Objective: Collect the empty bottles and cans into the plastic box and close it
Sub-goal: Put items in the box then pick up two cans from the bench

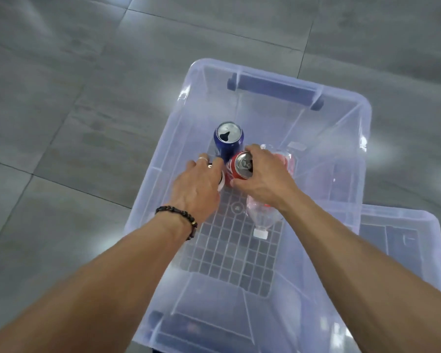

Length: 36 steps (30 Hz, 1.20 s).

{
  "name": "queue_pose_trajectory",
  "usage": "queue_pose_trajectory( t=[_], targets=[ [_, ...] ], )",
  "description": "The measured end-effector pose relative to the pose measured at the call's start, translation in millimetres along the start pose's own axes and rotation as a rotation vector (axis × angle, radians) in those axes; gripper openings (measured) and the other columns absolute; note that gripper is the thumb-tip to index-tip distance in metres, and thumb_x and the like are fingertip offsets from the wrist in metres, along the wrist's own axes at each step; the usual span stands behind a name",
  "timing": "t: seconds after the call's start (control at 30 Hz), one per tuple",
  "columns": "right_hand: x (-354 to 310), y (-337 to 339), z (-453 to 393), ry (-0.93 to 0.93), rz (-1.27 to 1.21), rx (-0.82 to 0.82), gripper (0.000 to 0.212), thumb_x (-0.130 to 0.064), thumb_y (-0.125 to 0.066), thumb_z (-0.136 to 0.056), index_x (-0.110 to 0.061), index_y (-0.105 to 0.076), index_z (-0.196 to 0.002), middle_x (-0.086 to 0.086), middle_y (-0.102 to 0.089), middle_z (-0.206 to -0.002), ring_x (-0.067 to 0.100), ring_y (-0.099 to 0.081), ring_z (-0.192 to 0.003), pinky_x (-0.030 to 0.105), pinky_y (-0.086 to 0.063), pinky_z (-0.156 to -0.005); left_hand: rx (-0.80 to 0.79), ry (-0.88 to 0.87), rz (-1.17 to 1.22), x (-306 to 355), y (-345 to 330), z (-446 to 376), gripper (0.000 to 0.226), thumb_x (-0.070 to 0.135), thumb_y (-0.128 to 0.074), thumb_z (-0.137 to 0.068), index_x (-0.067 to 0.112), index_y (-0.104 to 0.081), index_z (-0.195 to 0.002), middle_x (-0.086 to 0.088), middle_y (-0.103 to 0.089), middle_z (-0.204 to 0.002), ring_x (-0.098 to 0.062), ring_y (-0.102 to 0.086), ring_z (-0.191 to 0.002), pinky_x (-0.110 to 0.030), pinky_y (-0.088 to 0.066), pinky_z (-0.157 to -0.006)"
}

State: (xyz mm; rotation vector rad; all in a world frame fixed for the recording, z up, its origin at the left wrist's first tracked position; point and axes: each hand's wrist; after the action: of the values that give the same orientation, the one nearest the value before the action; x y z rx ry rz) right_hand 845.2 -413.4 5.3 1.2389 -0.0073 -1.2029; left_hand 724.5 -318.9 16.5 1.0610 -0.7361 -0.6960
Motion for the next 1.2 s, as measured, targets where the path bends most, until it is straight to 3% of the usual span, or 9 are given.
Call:
queue_pose_trajectory(
  t=[0.17, 0.33, 0.5, 0.57, 0.8, 1.2],
  targets=[
    [2, -6, -30, 0.022, 0.177, 0.024, 0.072, -0.032, -0.074, -0.072, -0.018, -0.04, -0.133, 0.01, -0.052, -0.123, 0.032, -0.053, -0.11, 0.039, -0.046, -0.086, 0.124, -0.007, 0.023, 0, -15, -32, 0.042, 0.016, -0.065, -0.082, 0.017, -0.042, -0.117, -0.009, -0.047, -0.118, -0.03, -0.049, -0.101, -0.036, -0.045, -0.066],
    [-4, 10, -29, -0.008, 0.182, 0.002, 0.085, -0.032, -0.076, -0.072, -0.018, -0.031, -0.142, 0.01, -0.044, -0.134, 0.031, -0.045, -0.122, 0.04, -0.043, -0.095, 0.09, -0.021, 0.037, 2, -9, -28, 0.058, 0.021, -0.065, -0.082, 0.018, -0.034, -0.132, -0.008, -0.044, -0.128, -0.026, -0.045, -0.114, -0.034, -0.049, -0.076],
    [-26, 36, -2, 0.011, 0.232, 0.036, 0.075, -0.037, -0.07, -0.079, -0.017, -0.034, -0.141, 0.011, -0.044, -0.135, 0.032, -0.045, -0.122, 0.042, -0.042, -0.093, 0.131, -0.056, 0.08, 6, 31, -3, 0.035, 0.024, -0.06, -0.083, 0.014, -0.046, -0.114, -0.006, -0.05, -0.118, -0.024, -0.047, -0.11, -0.028, -0.038, -0.069],
    [-40, 51, 13, 0.016, 0.254, 0.035, 0.07, -0.038, -0.065, -0.082, -0.016, -0.034, -0.141, 0.012, -0.043, -0.136, 0.032, -0.044, -0.123, 0.043, -0.042, -0.093, 0.121, -0.114, 0.081, 6, 53, 14, 0.031, 0.021, -0.058, -0.082, 0.013, -0.048, -0.11, -0.007, -0.052, -0.114, -0.025, -0.048, -0.109, -0.03, -0.041, -0.07],
    [-133, 131, 82, 0.103, 0.26, 0.007, 0.062, -0.036, -0.06, -0.085, -0.016, -0.036, -0.138, 0.012, -0.043, -0.136, 0.032, -0.041, -0.124, 0.042, -0.041, -0.094, -0.004, -0.149, 0.036, 2, 164, 95, 0.047, 0.028, -0.058, -0.084, 0.016, -0.043, -0.127, -0.005, -0.053, -0.121, -0.023, -0.052, -0.108, -0.032, -0.047, -0.083],
    [-356, 304, 197, 0.381, 0.374, -0.03, 0.057, -0.038, -0.057, -0.086, -0.015, -0.039, -0.135, 0.01, -0.044, -0.134, 0.031, -0.043, -0.12, 0.043, -0.041, -0.097, 0.049, 0.099, 0.075, -19, 432, 243, 0.041, 0.037, -0.053, -0.087, 0.02, -0.045, -0.124, 0.001, -0.049, -0.115, -0.019, -0.049, -0.104, -0.032, -0.048, -0.075]
  ],
)
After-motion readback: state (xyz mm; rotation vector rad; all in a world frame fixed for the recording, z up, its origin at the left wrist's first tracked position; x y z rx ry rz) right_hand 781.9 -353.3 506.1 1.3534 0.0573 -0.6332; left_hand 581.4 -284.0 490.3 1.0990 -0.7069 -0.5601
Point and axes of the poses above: each hand's wrist, its own z-axis away from the middle knuckle, its own y-axis out of the back of the hand, x = y × z
